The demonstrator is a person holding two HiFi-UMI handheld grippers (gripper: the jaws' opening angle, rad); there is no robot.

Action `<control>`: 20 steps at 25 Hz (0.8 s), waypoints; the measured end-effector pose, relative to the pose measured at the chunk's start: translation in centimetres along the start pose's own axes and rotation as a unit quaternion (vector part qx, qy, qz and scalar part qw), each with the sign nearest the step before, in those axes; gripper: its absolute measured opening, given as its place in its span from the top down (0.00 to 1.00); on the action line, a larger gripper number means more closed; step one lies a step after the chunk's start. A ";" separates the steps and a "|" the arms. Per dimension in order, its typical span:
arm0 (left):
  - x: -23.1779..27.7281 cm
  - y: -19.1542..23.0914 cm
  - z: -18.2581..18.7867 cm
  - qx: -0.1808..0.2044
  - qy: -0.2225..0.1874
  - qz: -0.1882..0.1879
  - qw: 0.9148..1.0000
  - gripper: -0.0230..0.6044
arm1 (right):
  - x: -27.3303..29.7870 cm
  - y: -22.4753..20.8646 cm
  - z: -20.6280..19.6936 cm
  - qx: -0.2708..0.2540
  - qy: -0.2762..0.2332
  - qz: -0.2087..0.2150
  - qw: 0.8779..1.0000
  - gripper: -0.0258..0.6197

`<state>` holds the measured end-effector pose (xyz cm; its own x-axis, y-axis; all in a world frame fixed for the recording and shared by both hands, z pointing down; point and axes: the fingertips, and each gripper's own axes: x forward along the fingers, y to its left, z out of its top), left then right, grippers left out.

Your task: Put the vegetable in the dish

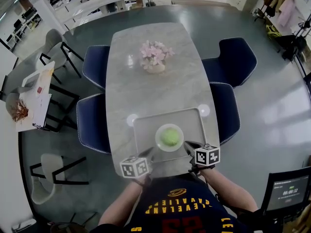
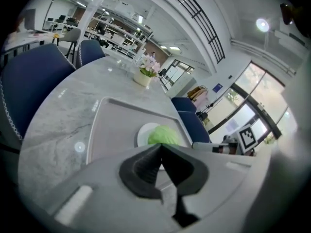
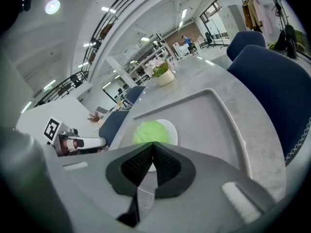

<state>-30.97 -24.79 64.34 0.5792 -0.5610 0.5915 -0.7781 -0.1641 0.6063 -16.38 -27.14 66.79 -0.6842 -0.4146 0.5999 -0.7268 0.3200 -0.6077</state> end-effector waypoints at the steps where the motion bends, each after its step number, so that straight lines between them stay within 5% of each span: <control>1: -0.6 -0.5 0.8 0.003 -0.011 -0.006 1.000 0.96 | -0.4 0.8 0.6 -0.007 -0.007 0.010 1.000 0.95; 7: -3.7 -5.7 5.6 0.062 -0.076 -0.050 0.994 0.96 | -3.5 6.1 5.2 -0.072 -0.072 0.051 0.994 0.95; 14: -7.0 -12.7 7.8 0.159 -0.124 -0.112 0.973 0.96 | -8.0 11.5 8.0 -0.134 -0.139 0.086 0.977 0.95; 20: -7.5 -14.2 7.2 0.180 -0.133 -0.122 0.967 0.96 | -9.4 14.1 7.8 -0.185 -0.173 0.103 0.962 0.95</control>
<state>-25.99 -24.10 47.44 0.7103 -0.6509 0.2680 -0.6883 -0.5625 0.4582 -19.68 -25.40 48.49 -0.8012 -0.5489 0.2382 -0.5938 0.6806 -0.4292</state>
